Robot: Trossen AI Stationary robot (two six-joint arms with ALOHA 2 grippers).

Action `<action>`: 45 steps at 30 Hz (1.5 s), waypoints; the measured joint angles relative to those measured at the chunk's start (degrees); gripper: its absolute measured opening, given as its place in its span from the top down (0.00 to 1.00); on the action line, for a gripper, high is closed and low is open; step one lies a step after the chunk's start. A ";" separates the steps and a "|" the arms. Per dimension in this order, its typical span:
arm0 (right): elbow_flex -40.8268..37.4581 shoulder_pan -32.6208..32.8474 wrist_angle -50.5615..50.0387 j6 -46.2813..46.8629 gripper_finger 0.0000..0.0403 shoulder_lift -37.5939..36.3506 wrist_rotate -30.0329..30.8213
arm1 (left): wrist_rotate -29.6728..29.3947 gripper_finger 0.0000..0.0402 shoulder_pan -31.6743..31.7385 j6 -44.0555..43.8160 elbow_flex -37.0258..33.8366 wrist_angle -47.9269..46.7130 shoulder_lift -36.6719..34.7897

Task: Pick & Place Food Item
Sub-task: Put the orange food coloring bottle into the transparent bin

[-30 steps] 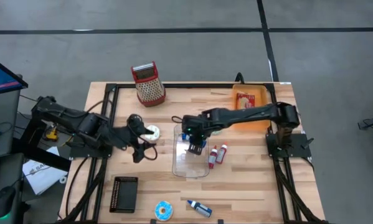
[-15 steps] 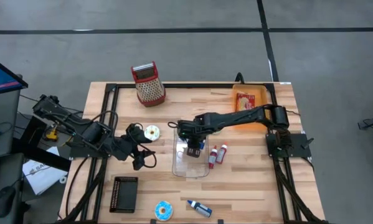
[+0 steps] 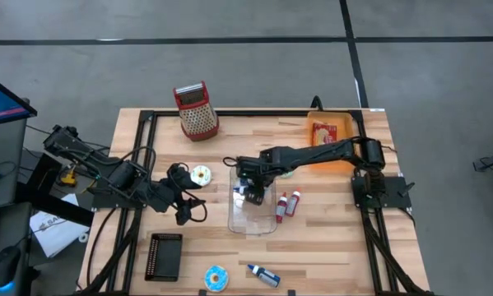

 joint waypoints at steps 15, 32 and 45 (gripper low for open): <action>0.13 18.33 -25.56 62.57 0.44 -18.28 25.17 | -3.49 0.41 0.00 6.36 -0.02 3.53 0.00; -20.71 21.89 -19.96 100.55 0.26 -16.64 17.20 | -2.17 0.41 0.02 14.20 -0.02 11.28 -3.15; -35.68 19.87 -0.37 102.26 0.25 -18.63 16.17 | -2.49 0.41 0.02 14.55 -0.02 11.43 -7.52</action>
